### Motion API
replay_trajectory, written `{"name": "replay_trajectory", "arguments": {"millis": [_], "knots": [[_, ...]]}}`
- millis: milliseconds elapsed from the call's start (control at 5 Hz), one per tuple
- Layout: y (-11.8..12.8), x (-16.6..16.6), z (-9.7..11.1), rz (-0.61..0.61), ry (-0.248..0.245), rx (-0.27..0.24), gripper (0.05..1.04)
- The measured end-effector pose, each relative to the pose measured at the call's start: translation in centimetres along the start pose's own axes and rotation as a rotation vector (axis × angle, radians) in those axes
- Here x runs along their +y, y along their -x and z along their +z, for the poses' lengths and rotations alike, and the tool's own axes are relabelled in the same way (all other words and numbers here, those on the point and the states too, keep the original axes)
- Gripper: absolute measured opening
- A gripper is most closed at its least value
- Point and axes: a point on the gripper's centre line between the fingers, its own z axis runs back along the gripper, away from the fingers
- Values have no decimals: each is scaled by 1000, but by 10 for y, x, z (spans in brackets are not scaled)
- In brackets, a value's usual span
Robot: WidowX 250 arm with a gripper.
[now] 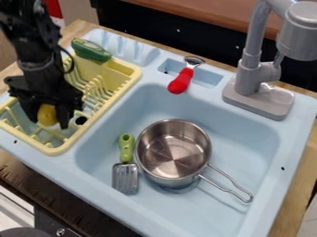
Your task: Remove the lemon from the silver pan and place it in the yellow colander
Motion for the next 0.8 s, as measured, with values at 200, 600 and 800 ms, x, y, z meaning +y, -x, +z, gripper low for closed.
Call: {"name": "replay_trajectory", "arguments": {"millis": [200,600,800], "knots": [[0,0,0,26,8,-1,974],[5,-1,2,76,-15,33,998],[-1,2,22,120,-1,-97,998]]}}
